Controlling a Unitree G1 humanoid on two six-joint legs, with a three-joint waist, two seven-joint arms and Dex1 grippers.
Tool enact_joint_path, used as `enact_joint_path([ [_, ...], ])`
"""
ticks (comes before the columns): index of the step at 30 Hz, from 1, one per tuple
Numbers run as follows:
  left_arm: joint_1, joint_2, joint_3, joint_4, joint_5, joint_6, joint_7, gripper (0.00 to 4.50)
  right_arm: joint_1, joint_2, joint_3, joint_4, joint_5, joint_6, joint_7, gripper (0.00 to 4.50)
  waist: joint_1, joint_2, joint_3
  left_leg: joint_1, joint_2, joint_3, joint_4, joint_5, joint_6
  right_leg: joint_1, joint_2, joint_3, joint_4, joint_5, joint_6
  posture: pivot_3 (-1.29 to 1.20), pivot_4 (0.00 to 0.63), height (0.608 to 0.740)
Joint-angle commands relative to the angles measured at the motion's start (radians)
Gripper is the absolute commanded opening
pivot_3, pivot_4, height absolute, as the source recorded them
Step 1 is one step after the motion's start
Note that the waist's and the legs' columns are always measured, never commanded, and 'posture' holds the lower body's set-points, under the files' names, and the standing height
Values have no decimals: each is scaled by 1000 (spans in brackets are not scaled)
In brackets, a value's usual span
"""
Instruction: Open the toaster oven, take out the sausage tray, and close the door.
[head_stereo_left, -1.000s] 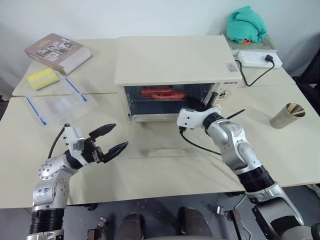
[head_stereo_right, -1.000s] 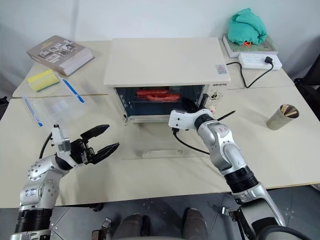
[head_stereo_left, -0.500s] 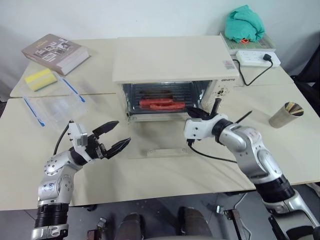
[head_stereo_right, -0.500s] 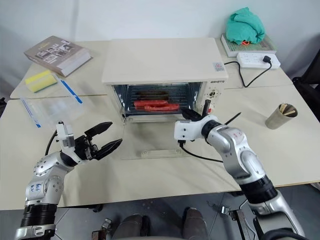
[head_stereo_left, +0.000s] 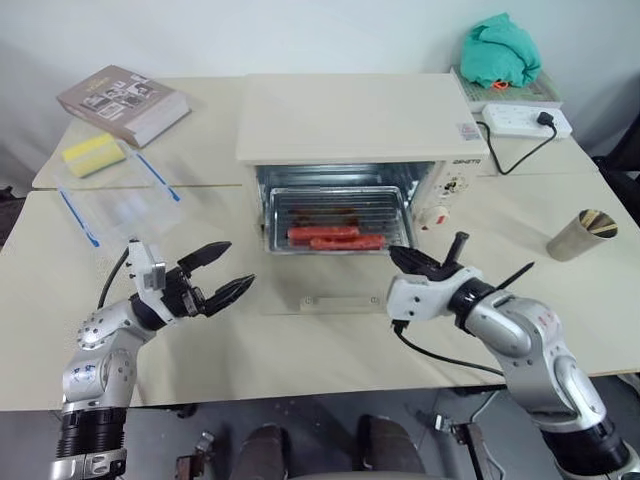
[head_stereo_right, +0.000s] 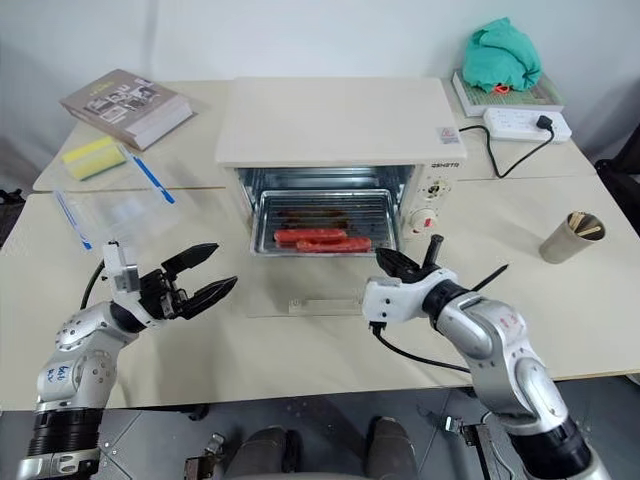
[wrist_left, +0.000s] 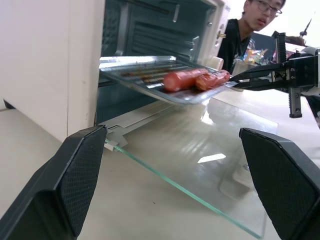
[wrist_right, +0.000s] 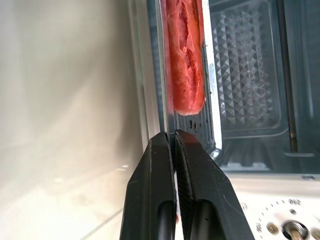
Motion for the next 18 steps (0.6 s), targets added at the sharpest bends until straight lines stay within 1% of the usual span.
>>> enact_joint_path([
  [1,9,36,10,-10,5,-34,-57,4500,56,-34,-98,-88,31,-61,-35,31,13,0,0,0,0,0,0,0,0,0,0,0,0,0,0,0,150,740],
  [5,11,63,-2,-19,-22,17,-88,4500,111,-54,-140,-91,44,-129,-56,31,15,0,0,0,0,0,1,0,0,0,0,0,0,0,0,0,150,740],
  [8,12,88,-15,-41,-59,112,-107,4500,154,-75,-157,-81,43,-211,-86,31,13,0,0,0,0,0,1,0,0,0,0,0,0,0,0,0,150,740],
  [11,9,100,-13,-83,-129,256,-74,4500,175,-87,-171,-71,41,-251,-91,31,12,0,0,0,0,0,1,0,0,0,0,0,1,0,0,0,150,740],
  [13,-27,108,5,-124,-273,462,3,4500,189,-95,-179,-69,48,-268,-90,31,13,0,0,0,0,0,1,0,0,0,0,0,1,0,0,0,150,740],
  [15,-78,139,7,-142,-408,709,117,4500,192,-101,-185,-74,64,-282,-82,31,16,0,0,0,0,-1,2,0,0,0,0,1,2,0,0,0,150,740],
  [18,-131,165,-7,-146,-482,905,243,4500,185,-104,-182,-80,80,-292,-67,31,14,-1,0,1,0,-2,2,0,0,1,0,1,4,0,0,0,150,740],
])
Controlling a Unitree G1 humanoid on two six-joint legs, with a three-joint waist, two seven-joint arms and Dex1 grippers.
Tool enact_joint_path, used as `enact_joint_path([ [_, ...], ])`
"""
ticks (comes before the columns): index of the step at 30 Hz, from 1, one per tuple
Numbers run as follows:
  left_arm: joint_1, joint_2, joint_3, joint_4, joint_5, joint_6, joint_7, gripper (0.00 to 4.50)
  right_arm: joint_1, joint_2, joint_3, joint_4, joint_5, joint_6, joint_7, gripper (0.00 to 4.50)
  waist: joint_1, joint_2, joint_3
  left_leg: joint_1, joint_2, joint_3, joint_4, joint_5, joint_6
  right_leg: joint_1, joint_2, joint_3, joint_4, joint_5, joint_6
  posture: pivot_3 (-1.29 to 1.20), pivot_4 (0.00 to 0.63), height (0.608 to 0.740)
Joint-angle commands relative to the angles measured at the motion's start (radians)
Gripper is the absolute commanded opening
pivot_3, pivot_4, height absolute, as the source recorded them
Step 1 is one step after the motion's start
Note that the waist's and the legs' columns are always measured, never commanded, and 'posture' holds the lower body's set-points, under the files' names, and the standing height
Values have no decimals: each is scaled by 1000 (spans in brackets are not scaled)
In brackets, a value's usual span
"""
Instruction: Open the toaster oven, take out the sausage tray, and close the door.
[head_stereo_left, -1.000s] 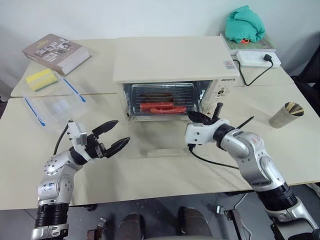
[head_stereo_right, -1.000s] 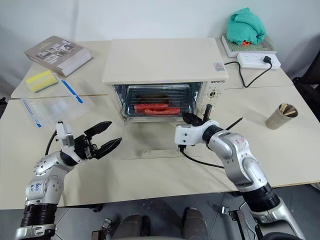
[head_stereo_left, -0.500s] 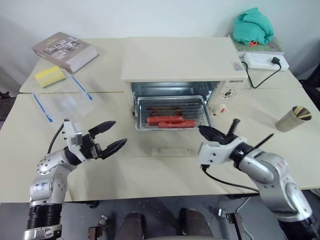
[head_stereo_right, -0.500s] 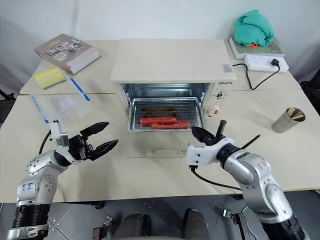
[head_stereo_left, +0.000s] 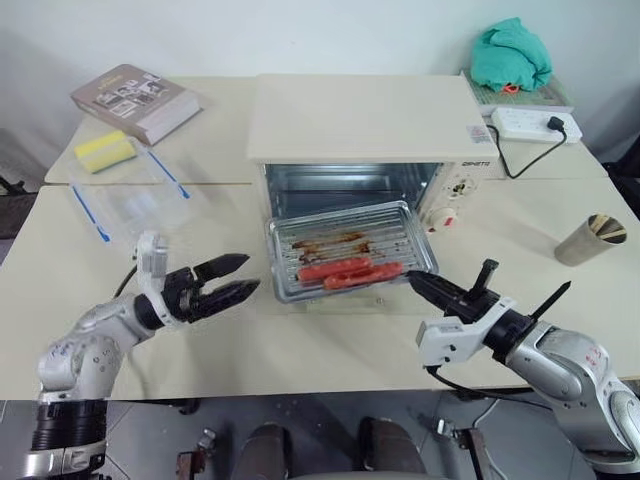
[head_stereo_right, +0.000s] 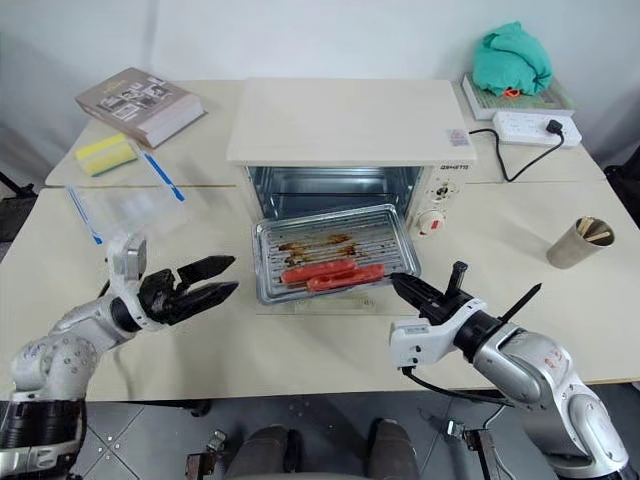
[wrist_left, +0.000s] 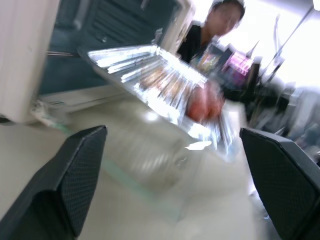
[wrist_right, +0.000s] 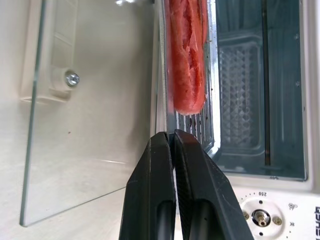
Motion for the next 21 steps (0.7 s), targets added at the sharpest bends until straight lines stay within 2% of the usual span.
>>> enact_joint_path([
  [1,-49,13,3,-34,-103,199,137,4500,-13,-14,-27,-39,39,-22,7,31,-1,0,0,0,0,0,0,0,0,0,0,0,0,0,0,0,150,740],
  [6,-140,-51,73,34,-330,389,350,4500,-16,-21,-15,-39,66,-45,41,31,-1,-1,0,1,0,0,0,0,0,0,0,0,2,0,0,0,150,740],
  [10,-158,-104,90,82,-452,434,521,4500,-27,-18,-3,-36,83,-60,61,31,-1,-1,0,2,0,0,0,0,0,0,0,1,2,0,0,0,150,740],
  [14,-152,-95,69,121,-573,495,630,3664,-35,-17,7,-37,92,-67,78,0,-1,-1,0,2,0,0,0,0,-1,0,0,1,3,0,0,0,150,740],
  [17,-139,-89,44,128,-681,499,698,2766,-44,-14,13,-38,101,-70,84,0,-1,-1,0,2,0,0,0,0,-1,0,0,1,3,0,0,0,150,740],
  [18,-135,-86,36,130,-710,491,722,2300,-45,-12,15,-38,104,-70,86,0,-1,-1,0,3,0,-1,0,0,-1,0,0,2,3,0,0,0,150,740],
  [21,-117,-76,10,132,-793,459,790,1687,-50,-12,17,-38,109,-74,90,0,-1,-1,0,3,0,-1,0,1,-1,0,0,2,3,0,0,0,150,740],
])
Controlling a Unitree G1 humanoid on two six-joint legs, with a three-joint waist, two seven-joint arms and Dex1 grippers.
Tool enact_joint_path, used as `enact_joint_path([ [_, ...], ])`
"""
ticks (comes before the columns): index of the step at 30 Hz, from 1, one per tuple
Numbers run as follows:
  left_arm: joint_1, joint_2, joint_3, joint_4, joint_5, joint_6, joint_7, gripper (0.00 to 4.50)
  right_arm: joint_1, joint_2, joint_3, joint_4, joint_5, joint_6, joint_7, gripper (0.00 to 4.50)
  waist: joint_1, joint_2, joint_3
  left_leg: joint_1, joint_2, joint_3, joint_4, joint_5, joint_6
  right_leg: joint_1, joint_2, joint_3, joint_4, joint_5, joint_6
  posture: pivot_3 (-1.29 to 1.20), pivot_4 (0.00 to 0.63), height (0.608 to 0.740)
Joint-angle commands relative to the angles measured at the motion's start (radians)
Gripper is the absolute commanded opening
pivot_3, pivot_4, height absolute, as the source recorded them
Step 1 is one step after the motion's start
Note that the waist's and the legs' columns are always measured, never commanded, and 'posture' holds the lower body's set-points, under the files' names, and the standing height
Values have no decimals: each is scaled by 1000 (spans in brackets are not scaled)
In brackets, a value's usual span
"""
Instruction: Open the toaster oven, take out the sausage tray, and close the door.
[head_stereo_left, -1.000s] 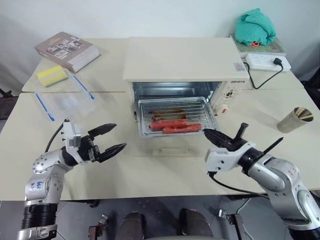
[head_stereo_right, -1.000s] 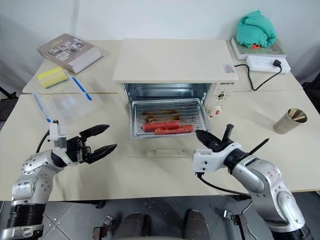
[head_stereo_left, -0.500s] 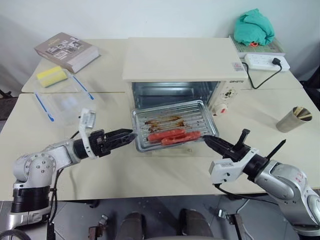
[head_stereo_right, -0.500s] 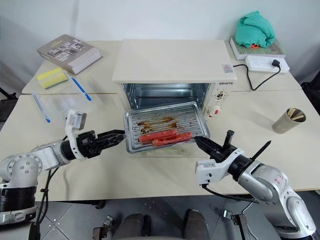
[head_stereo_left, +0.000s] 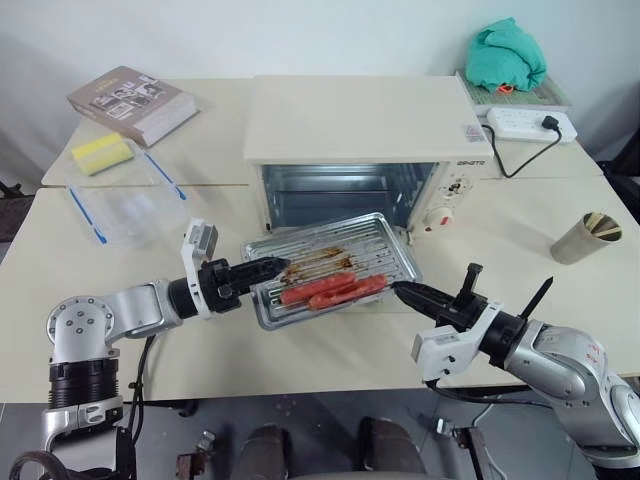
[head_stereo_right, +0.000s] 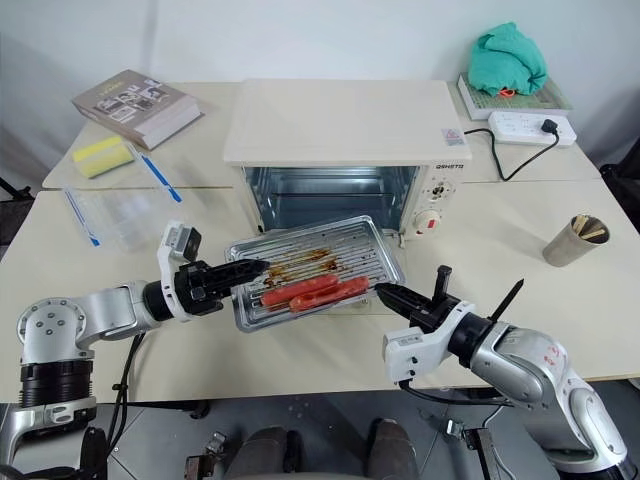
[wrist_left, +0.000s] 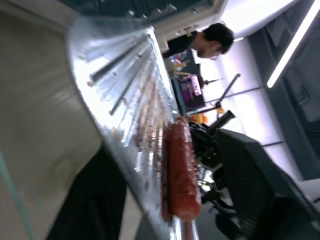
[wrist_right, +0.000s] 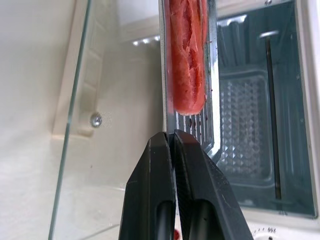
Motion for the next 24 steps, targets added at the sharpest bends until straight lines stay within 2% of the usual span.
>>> enact_joint_path([
  [1,30,29,-35,-13,-146,-39,84,1404,-13,-4,-11,-37,30,-12,1,0,1,0,0,0,0,0,0,0,0,0,0,0,0,0,0,0,150,740],
  [6,59,73,-91,-26,-277,-96,153,10,-16,-10,-18,-28,41,-22,3,0,1,0,0,1,0,-1,0,0,0,0,0,1,0,0,0,0,150,740],
  [16,106,63,-66,-13,-280,-70,124,10,-26,-4,-8,-41,244,-15,76,0,1,0,0,2,-1,1,0,0,0,2,0,1,-1,0,0,0,150,740],
  [24,201,65,21,17,-280,-49,61,0,-17,-14,-4,-31,450,-7,157,2383,0,0,0,3,0,1,0,0,0,3,0,1,-1,0,-1,0,150,740],
])
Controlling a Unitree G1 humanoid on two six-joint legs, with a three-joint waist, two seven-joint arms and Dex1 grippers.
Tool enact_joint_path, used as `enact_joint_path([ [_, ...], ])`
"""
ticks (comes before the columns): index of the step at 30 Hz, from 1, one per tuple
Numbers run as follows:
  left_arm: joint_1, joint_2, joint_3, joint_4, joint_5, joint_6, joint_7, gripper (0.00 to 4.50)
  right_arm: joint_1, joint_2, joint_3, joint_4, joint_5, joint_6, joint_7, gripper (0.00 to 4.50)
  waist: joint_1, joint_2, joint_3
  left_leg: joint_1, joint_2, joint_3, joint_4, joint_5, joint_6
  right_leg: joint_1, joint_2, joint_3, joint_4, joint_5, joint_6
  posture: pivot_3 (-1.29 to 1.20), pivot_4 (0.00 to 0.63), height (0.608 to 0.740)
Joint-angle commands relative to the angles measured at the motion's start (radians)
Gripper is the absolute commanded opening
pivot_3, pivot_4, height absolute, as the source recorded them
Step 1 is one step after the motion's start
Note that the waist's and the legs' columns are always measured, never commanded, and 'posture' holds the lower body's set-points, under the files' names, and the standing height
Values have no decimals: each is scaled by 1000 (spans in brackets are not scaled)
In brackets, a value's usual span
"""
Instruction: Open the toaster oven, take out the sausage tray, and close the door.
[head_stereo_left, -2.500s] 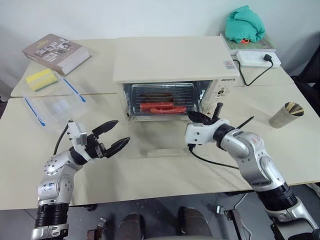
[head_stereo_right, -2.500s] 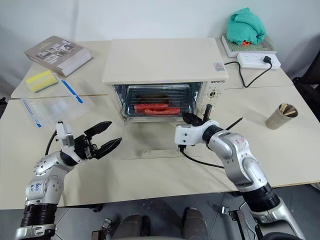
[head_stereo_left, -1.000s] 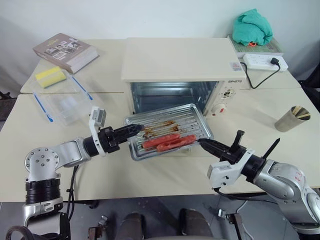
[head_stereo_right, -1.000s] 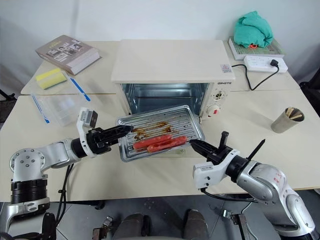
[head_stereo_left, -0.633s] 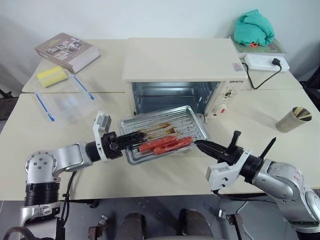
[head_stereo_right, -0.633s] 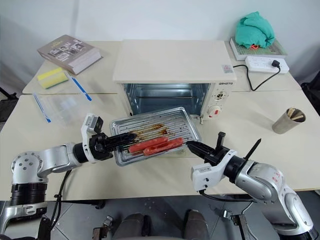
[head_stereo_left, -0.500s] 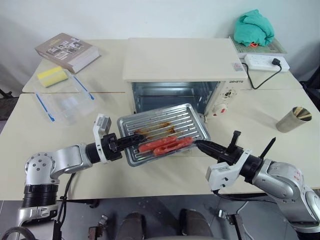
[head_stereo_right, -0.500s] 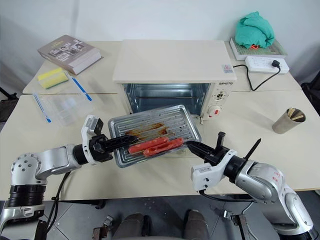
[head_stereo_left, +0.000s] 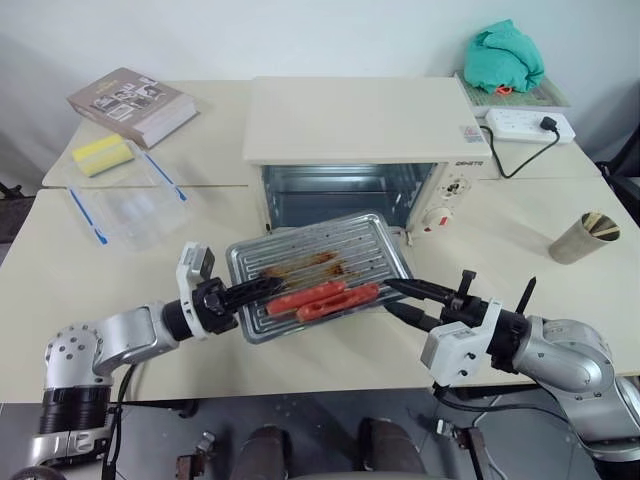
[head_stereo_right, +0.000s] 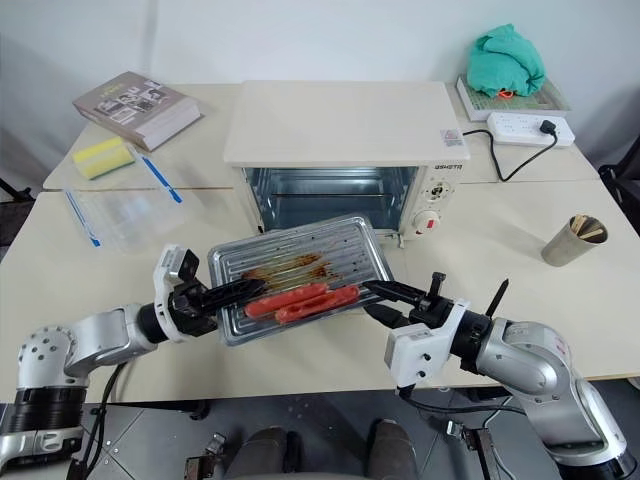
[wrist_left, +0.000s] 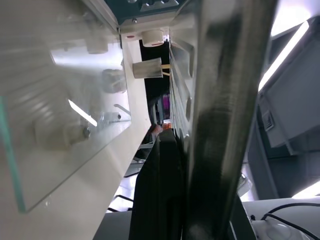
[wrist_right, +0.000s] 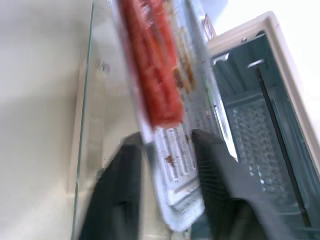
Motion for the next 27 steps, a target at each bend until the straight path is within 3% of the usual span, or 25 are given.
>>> enact_joint_path([
  [1,52,24,82,24,-14,29,-76,0,19,-20,-9,-29,167,-21,56,2701,0,0,0,0,0,0,0,0,0,0,0,0,0,0,0,0,150,740],
  [6,147,44,181,48,-14,43,-147,0,55,-49,-54,1,385,8,146,4316,-1,0,0,0,0,0,-1,0,0,0,0,0,-1,0,0,0,150,740],
  [7,166,44,200,48,-14,46,-165,0,76,-61,-66,0,449,52,168,4460,0,0,0,0,0,0,-1,0,0,0,0,0,-1,0,0,0,150,740],
  [14,350,65,321,13,-14,57,-289,0,124,-80,-180,95,596,200,198,4460,-1,0,0,1,0,-1,-1,-1,1,4,0,0,-7,0,-1,0,150,740],
  [17,459,37,415,-20,-14,31,-342,0,95,-86,-232,175,685,350,185,3869,-3,0,0,1,1,-1,-1,-1,2,4,0,0,-8,-1,-2,0,150,740],
  [24,596,-76,614,-43,-14,-54,-347,0,4,-86,-213,408,640,396,264,1455,0,-1,-1,1,1,-1,-1,-1,2,4,0,0,-10,-1,-2,0,150,740],
  [27,643,-135,645,-67,-14,-74,-334,0,-50,-77,-178,509,590,381,284,408,-1,-1,-1,0,1,-1,-1,-2,3,4,0,0,-10,-1,-2,0,150,740],
])
